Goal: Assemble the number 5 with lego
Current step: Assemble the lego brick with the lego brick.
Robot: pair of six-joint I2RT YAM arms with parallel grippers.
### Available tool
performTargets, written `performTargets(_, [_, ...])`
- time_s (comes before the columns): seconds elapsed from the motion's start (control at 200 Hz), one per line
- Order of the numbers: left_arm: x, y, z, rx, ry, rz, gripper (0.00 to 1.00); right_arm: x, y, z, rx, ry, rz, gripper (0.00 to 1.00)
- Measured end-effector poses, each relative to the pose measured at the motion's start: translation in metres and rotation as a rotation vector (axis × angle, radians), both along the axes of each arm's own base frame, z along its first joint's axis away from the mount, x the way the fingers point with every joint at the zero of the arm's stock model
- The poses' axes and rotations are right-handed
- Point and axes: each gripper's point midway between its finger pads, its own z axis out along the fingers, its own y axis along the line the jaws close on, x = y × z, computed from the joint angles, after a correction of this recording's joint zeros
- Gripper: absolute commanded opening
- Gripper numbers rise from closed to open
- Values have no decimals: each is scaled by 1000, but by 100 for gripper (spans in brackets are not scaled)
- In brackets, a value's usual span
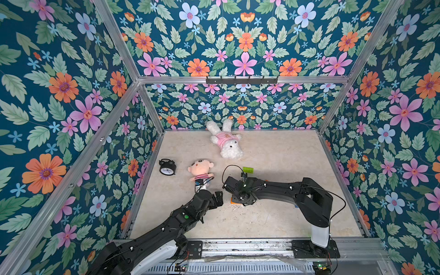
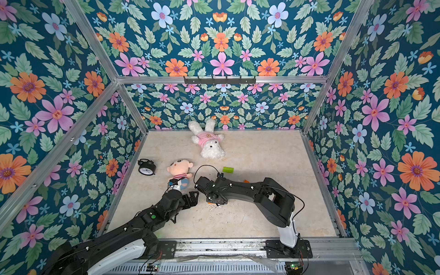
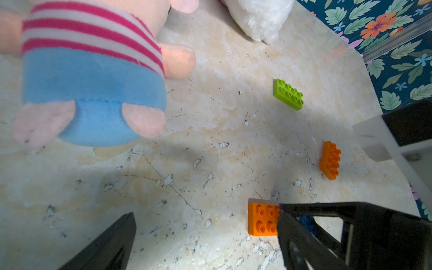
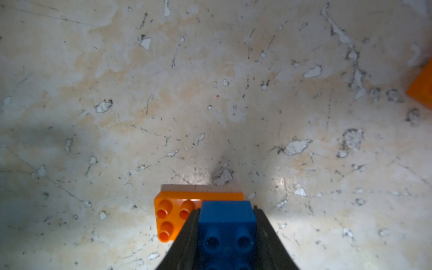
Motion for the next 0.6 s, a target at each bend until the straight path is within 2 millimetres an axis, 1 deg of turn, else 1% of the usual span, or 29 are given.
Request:
performTargets(0.12, [0,1,2,-6,-7,10,99,-1,2,5,-3,13,11,22])
performTargets(0.24, [0,2,2,-9,-7,17,99,2,9,13,11,0,27,22])
performTargets(0.48, [1,3,2,-10,-6,21,99,-1,3,3,-24,19,27,22])
performTargets(0.6, [1,3,2,-9,-6,21,99,0,3,2,-26,16,30,22])
